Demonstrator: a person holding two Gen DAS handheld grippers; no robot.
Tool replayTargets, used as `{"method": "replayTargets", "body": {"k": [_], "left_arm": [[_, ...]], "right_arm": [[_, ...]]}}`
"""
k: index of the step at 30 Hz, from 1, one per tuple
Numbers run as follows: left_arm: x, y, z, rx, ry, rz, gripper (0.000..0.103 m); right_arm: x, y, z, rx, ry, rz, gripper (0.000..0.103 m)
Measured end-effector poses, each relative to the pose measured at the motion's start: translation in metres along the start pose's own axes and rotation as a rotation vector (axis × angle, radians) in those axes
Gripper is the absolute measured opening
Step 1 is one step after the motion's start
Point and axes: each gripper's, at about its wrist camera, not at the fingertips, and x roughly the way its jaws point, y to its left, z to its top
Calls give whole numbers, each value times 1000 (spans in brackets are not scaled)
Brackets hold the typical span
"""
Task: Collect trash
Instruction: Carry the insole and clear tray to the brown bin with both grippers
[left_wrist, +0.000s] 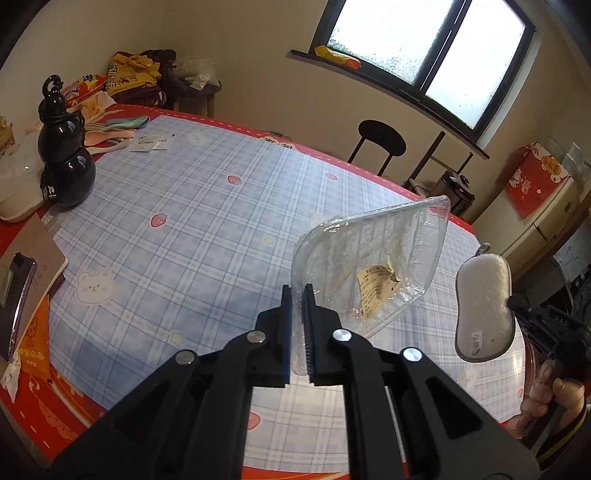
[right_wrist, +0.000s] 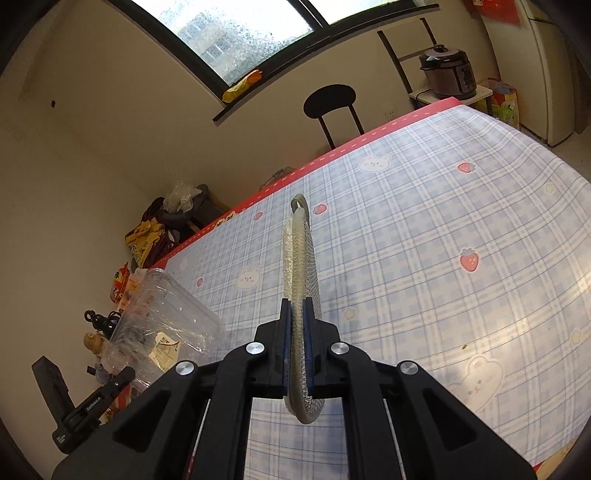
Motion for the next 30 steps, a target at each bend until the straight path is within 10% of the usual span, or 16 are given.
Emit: {"method": "replayTargets", "body": {"k": [11,30], "left_arm": [[-9,-107,-8,18,-59,-9,10],[31,-310,-53,161,-23,-172,10]], "right_arm": [[-98,-131,53,79,-137,-107,8],[-231,-361,88,211,-280,-588,8]]}}
